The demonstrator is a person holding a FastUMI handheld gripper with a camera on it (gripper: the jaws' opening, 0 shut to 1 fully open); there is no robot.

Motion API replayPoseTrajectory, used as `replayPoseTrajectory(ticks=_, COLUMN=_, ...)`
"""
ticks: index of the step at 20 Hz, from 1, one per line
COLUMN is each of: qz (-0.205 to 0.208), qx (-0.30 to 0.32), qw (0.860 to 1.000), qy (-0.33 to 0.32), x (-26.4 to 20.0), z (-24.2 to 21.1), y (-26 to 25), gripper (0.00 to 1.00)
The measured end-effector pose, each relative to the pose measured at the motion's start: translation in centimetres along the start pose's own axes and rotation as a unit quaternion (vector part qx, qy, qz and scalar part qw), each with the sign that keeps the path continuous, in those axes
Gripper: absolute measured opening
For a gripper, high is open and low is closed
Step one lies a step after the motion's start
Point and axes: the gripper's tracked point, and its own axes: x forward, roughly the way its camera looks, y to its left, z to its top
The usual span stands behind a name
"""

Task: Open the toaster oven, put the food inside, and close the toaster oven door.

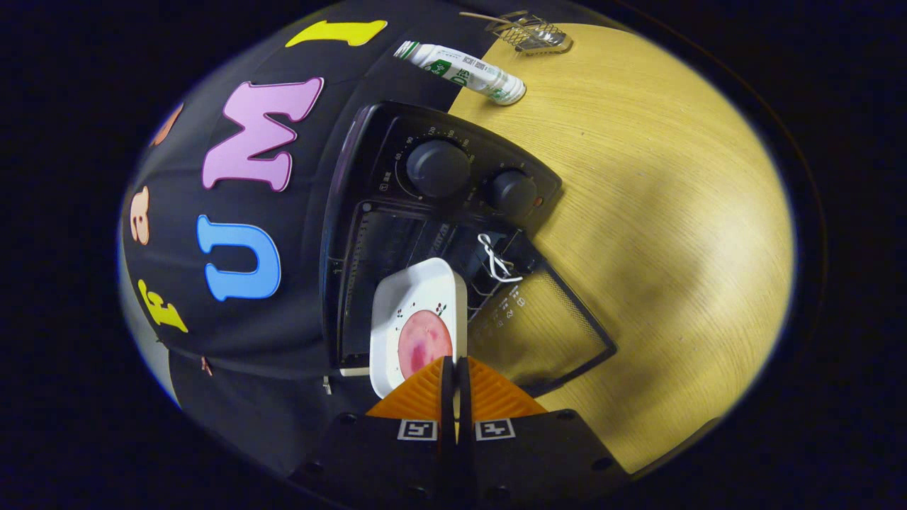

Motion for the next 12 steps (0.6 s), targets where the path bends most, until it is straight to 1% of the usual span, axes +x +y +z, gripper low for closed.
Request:
replayPoseTrajectory(ticks=4, qz=0.013, qx=0.028, qw=0.999, qy=-0.029, x=3.2, z=0.9, y=0.6, gripper=0.05)
replayPoseTrajectory(ticks=7, qz=0.012, qx=0.037, qw=0.997, qy=-0.065, x=5.0, z=1.8, y=0.7, gripper=0.05)
replayPoseTrajectory(ticks=12, qz=0.01, qx=0.028, qw=0.99, qy=-0.14, x=6.5, z=3.0, y=1.8, gripper=0.05)
